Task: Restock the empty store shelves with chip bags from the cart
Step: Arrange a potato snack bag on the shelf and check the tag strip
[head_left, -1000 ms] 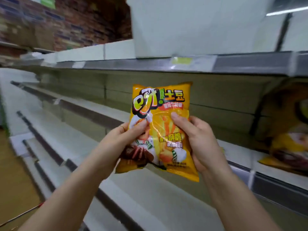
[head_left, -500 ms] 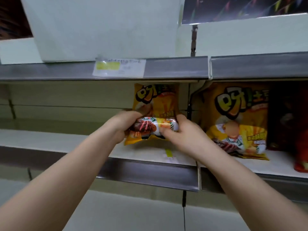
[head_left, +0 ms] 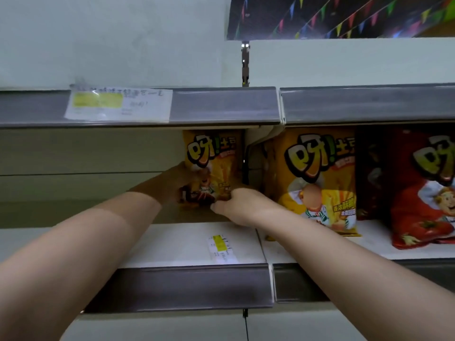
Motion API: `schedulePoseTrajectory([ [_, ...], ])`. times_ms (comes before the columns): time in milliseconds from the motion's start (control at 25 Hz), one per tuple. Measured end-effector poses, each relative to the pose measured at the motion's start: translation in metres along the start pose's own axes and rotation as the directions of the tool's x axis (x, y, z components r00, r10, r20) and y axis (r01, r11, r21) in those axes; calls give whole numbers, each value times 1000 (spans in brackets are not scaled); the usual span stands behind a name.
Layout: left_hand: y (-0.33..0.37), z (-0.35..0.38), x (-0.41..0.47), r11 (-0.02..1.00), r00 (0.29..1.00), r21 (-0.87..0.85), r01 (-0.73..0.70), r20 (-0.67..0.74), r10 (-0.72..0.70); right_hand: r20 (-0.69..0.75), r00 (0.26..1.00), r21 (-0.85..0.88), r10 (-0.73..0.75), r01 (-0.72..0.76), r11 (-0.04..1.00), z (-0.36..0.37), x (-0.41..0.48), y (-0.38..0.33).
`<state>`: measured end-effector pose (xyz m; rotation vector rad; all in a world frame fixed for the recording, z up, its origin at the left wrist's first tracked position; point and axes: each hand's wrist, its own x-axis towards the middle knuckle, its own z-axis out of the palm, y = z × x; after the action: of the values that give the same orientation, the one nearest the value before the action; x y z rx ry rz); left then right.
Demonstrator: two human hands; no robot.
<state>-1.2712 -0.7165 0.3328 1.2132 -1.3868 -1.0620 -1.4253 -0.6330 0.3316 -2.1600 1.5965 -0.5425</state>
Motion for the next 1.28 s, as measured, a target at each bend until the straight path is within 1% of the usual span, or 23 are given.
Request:
schedulePoseTrajectory([
  [80, -4, 3, 6, 998, 1000, 55, 8, -8, -7, -12, 1000, 29, -22, 22, 999, 1, -5, 4],
  [160, -5, 4, 9, 999, 1000, 48, 24, 14, -25, -17, 999, 37, -44, 44, 998, 0, -10, 4],
  [320, -4, 1, 13, 990, 991, 61, 129, -50, -126, -24, 998, 67, -55, 56, 996, -4, -11, 5],
  [440, -3, 0, 9, 980, 986, 117, 162, -66, -155, -65, 995, 117, -80, 87, 989, -5, -13, 5],
  [480, -2, -2, 8, 975, 983, 145, 166, -105, -152, -91, 992, 131, -88, 100, 986, -5, -14, 5],
  [520, 1, -1, 5, 977, 976, 138, 162, -168, -138, -123, 987, 152, -103, 121, 981, -4, -16, 5],
  [600, 4, -1, -6, 991, 934, 40, 126, -341, -105, -227, 960, 229, -163, 216, 949, -1, -23, 5],
  [640, 5, -2, -14, 997, 900, 13, 78, -431, -65, -300, 932, 295, -203, 293, 909, 3, -28, 5],
  [720, 4, -3, -43, 997, 782, 46, -61, -619, 76, -399, 875, 432, -273, 442, 786, 14, -42, -1],
  [800, -4, -3, -93, 977, 639, 92, -190, -744, 195, -405, 845, 585, -350, 533, 611, 35, -60, -11],
  [880, -22, -1, -154, 946, 535, 146, -289, -795, 286, -384, 820, 696, -424, 559, 451, 61, -78, -23],
  [920, -33, -1, -186, 934, 490, 172, -315, -813, 315, -357, 805, 735, -473, 555, 390, 75, -86, -30],
  [1000, -60, -11, -251, 934, 398, 227, -275, -858, 325, -266, 783, 820, -563, 491, 295, 109, -104, -52],
  [1080, -83, -27, -309, 959, 309, 241, -150, -910, 277, -190, 754, 876, -628, 419, 238, 142, -123, -78],
  [1120, -91, -35, -336, 968, 264, 233, -93, -931, 250, -147, 738, 895, -659, 383, 229, 158, -133, -92],
  [1160, -99, -44, -365, 974, 203, 224, -41, -952, 228, -96, 714, 913, -693, 341, 225, 175, -146, -108],
  [1280, -118, -67, -434, 980, 38, 190, 58, -982, 188, 16, 627, 944, -779, 247, 219, 220, -178, -151],
])
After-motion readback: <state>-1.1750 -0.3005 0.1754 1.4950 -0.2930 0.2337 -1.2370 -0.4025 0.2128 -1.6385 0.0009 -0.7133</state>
